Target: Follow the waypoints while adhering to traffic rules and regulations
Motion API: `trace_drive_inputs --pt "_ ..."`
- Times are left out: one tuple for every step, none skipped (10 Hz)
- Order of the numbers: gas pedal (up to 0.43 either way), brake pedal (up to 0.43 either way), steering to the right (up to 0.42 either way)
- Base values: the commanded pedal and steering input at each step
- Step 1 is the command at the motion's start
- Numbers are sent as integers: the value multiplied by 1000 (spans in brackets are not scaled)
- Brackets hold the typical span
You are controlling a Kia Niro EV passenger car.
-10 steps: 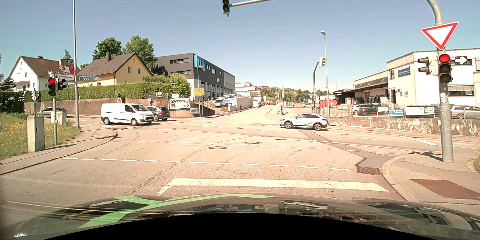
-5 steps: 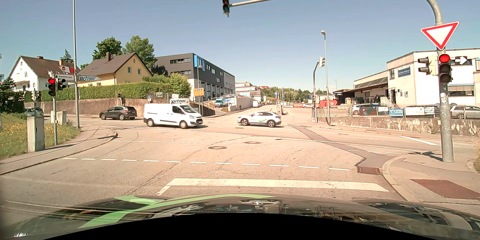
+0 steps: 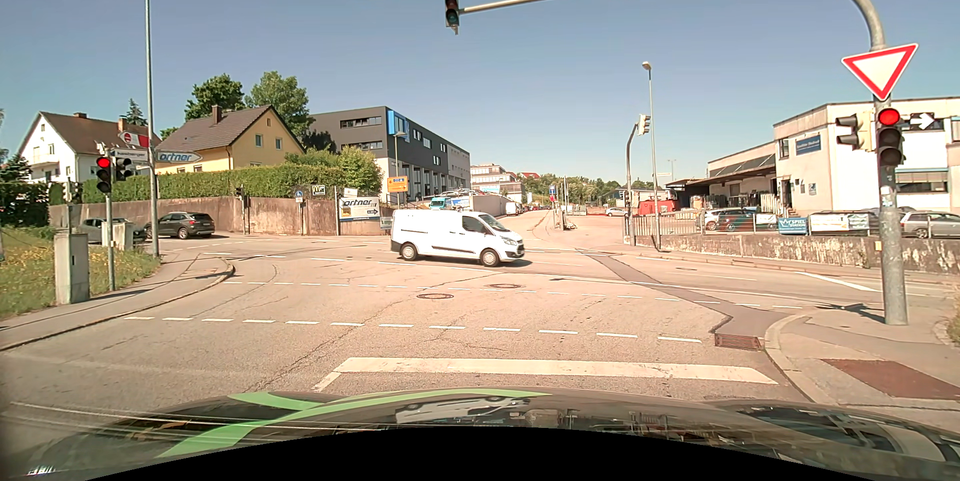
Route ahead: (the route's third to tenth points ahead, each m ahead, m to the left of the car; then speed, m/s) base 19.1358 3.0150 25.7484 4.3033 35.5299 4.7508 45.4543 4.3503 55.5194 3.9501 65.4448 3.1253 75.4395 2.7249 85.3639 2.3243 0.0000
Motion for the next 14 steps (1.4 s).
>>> trace_drive_inputs --pt "0 549 24" --pt "0 549 24" --pt "0 543 24" --pt "0 543 23" --pt "0 543 24" --pt "0 543 24" --pt "0 543 24" --pt "0 549 24" --pt "0 543 23" --pt "0 543 24" --pt "0 549 24" --pt "0 549 24" --pt "0 549 24" --pt "0 549 23"
